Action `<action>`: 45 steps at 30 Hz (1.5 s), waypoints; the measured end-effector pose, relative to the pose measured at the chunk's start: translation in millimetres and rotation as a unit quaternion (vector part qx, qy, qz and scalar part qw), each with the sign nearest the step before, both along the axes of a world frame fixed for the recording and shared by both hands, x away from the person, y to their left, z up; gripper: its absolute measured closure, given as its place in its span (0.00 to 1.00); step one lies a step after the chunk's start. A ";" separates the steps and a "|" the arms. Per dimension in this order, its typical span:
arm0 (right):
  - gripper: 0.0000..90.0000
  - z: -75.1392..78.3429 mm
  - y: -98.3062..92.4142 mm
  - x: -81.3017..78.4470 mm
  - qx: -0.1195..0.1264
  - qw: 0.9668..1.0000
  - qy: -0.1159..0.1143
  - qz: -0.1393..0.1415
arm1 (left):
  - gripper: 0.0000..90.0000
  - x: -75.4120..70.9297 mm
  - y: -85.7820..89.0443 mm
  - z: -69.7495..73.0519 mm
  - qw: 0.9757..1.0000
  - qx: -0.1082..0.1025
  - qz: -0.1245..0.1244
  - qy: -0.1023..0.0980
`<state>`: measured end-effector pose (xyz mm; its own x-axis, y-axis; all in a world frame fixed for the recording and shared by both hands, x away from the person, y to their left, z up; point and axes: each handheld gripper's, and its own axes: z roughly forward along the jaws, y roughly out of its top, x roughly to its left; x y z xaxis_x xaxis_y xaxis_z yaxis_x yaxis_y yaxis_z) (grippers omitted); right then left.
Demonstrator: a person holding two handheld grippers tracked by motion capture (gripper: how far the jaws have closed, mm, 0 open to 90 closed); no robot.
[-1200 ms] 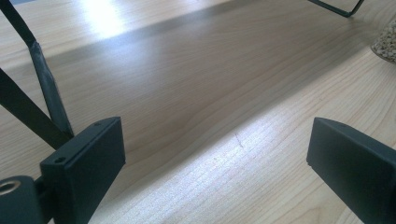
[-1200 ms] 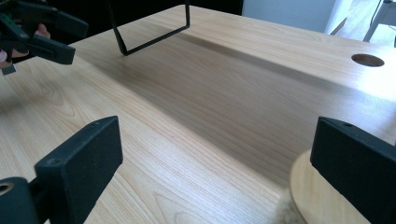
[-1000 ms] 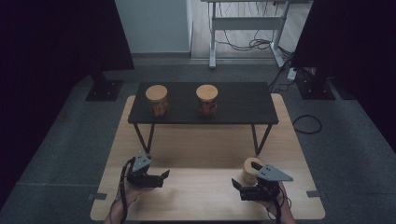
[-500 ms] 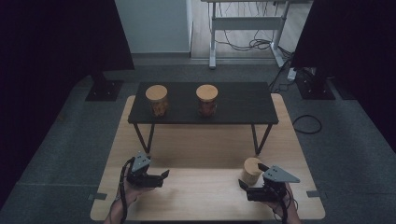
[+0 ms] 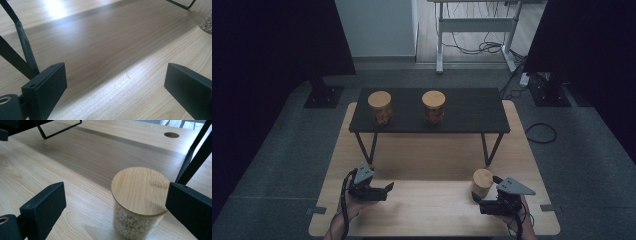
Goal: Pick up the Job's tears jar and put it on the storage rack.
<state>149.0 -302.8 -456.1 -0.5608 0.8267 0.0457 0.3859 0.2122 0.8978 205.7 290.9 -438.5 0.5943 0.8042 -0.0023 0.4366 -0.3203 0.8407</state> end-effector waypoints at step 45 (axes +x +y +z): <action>0.05 -32.5 1.3 43.3 -0.021 0.999 0.027 -0.013 | 0.04 -1.0 -1.7 0.8 1.000 0.004 0.000 -0.002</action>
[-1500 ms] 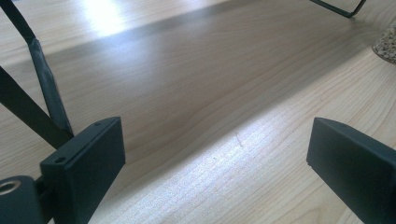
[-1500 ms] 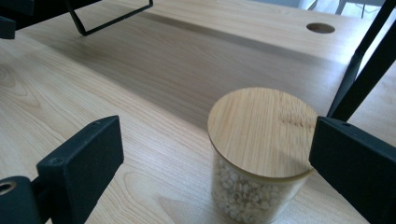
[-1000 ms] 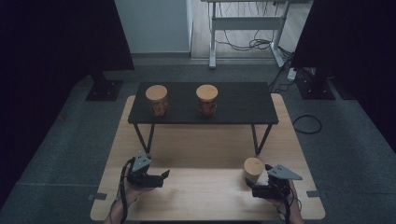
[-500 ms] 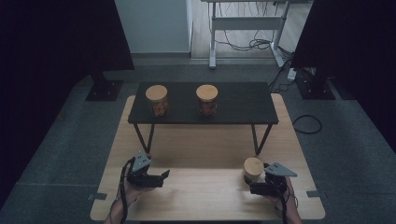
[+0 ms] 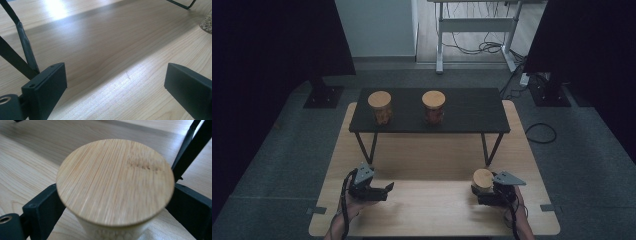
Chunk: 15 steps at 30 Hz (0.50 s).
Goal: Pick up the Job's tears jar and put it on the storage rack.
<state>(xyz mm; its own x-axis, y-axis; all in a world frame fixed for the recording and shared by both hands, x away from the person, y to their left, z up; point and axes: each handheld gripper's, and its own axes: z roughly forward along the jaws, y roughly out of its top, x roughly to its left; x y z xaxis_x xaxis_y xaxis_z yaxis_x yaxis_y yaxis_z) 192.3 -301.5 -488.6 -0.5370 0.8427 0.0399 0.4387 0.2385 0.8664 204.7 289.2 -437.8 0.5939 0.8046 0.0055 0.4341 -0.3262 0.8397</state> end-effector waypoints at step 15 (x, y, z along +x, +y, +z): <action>0.19 -3.2 7.4 5.8 -0.009 1.000 0.004 -0.004 | 0.04 0.1 0.6 -0.3 1.000 0.000 0.001 0.000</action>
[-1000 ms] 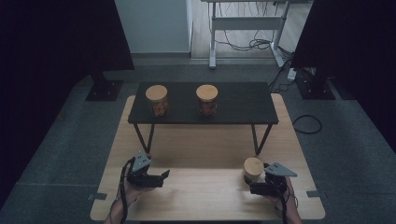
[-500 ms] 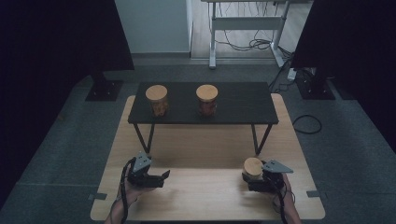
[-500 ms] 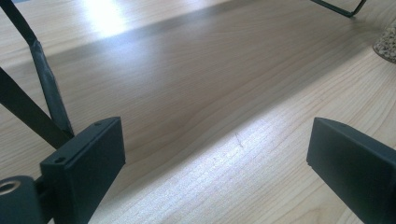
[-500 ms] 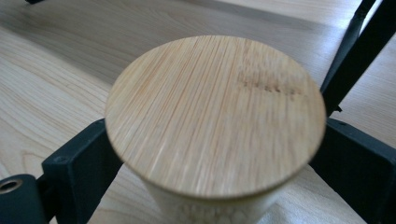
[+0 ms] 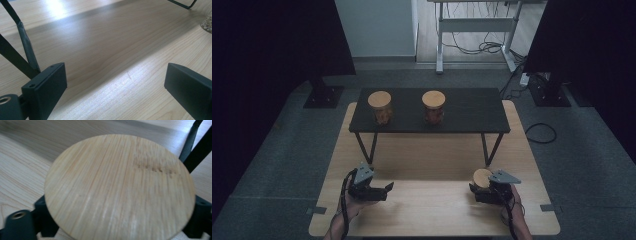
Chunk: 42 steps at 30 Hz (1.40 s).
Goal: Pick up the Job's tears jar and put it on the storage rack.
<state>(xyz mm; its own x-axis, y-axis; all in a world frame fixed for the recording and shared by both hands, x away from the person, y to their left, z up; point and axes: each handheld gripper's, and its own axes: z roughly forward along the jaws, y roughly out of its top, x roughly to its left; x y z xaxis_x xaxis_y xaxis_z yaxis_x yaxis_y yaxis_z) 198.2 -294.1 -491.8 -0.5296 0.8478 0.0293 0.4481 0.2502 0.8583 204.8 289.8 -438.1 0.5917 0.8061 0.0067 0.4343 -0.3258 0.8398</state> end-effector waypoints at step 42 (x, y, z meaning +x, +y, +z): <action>0.27 10.3 -3.4 -17.1 0.019 0.999 -0.027 0.006 | 0.04 1.7 -1.8 -1.3 1.000 0.002 -0.004 0.002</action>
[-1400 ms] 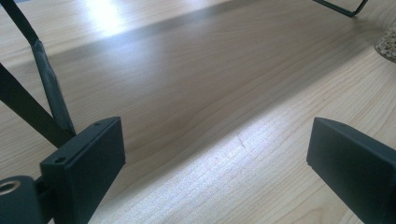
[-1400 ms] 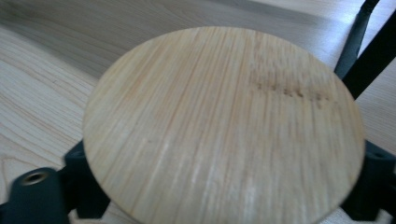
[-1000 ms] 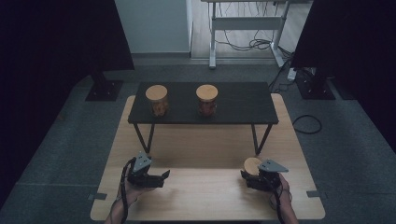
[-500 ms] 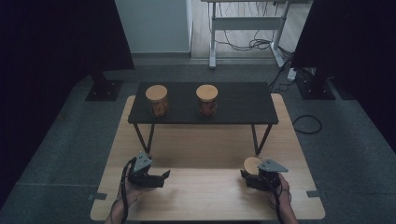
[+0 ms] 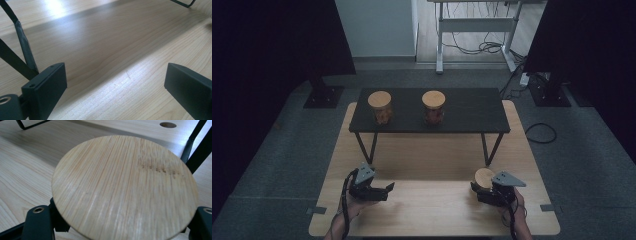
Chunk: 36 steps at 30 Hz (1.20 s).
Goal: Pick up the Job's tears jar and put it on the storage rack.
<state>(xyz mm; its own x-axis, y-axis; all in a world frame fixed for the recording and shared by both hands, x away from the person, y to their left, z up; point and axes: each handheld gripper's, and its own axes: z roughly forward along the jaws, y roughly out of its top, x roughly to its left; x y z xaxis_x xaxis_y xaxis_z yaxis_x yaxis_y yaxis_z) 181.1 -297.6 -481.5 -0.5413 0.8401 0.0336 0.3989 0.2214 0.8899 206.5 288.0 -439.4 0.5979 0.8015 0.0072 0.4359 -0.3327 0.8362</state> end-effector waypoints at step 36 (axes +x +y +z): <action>0.27 28.9 12.6 -13.3 -0.001 0.998 -0.035 0.059 | 0.04 0.0 2.6 0.3 1.000 -0.002 0.005 -0.002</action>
<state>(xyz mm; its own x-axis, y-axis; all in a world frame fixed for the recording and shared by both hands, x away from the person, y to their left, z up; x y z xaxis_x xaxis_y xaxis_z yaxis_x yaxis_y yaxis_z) 167.8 -285.0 -452.7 -0.6380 0.7700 -0.0096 0.3064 0.2652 0.9142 206.5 290.6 -439.1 0.5901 0.8073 0.0067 0.4359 -0.3255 0.8391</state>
